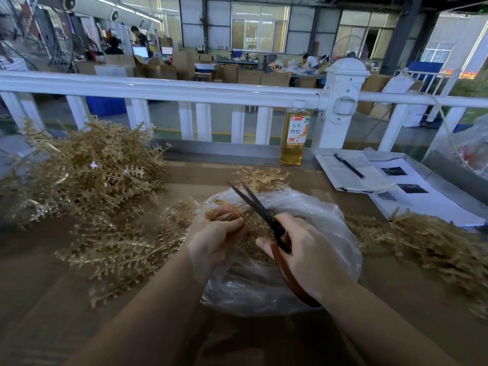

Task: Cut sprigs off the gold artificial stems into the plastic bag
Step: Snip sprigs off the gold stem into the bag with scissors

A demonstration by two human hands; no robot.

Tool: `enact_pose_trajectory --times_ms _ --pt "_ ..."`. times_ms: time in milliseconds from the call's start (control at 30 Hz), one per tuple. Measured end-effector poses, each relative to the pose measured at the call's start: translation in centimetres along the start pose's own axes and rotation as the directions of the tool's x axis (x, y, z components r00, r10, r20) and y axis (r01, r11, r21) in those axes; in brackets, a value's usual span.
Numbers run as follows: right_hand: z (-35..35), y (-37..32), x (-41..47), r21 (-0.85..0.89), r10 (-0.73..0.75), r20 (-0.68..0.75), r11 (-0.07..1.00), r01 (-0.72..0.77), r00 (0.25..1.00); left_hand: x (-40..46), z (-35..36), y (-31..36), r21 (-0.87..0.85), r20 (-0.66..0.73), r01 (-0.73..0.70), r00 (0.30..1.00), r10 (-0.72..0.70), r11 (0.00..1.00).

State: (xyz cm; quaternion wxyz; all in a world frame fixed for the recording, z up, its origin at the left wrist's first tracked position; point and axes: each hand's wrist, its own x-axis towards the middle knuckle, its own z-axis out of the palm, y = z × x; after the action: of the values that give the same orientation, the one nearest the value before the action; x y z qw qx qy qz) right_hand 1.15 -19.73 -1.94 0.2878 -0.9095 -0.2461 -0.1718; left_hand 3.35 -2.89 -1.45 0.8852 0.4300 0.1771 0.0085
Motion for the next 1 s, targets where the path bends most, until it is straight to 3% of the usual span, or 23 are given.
enact_pose_trajectory --times_ms 167,600,867,1000 --pt "0.4 0.7 -0.1 -0.092 0.064 0.125 0.994 -0.052 0.990 0.4 -0.2 -0.2 -0.022 -0.036 -0.009 0.999 0.008 1.000" --pt "0.1 1.2 -0.2 -0.037 0.119 0.198 0.993 -0.114 0.973 0.5 0.1 -0.2 -0.198 -0.031 0.002 0.999 -0.008 0.980" --pt "0.0 0.7 0.0 -0.036 0.114 0.222 0.993 -0.108 0.968 0.4 0.7 -0.3 -0.149 -0.068 -0.016 0.998 0.006 0.989" --pt "-0.2 0.7 0.2 -0.009 0.114 0.225 0.993 -0.115 0.968 0.4 0.6 -0.4 -0.112 -0.020 -0.033 0.999 0.031 0.993"
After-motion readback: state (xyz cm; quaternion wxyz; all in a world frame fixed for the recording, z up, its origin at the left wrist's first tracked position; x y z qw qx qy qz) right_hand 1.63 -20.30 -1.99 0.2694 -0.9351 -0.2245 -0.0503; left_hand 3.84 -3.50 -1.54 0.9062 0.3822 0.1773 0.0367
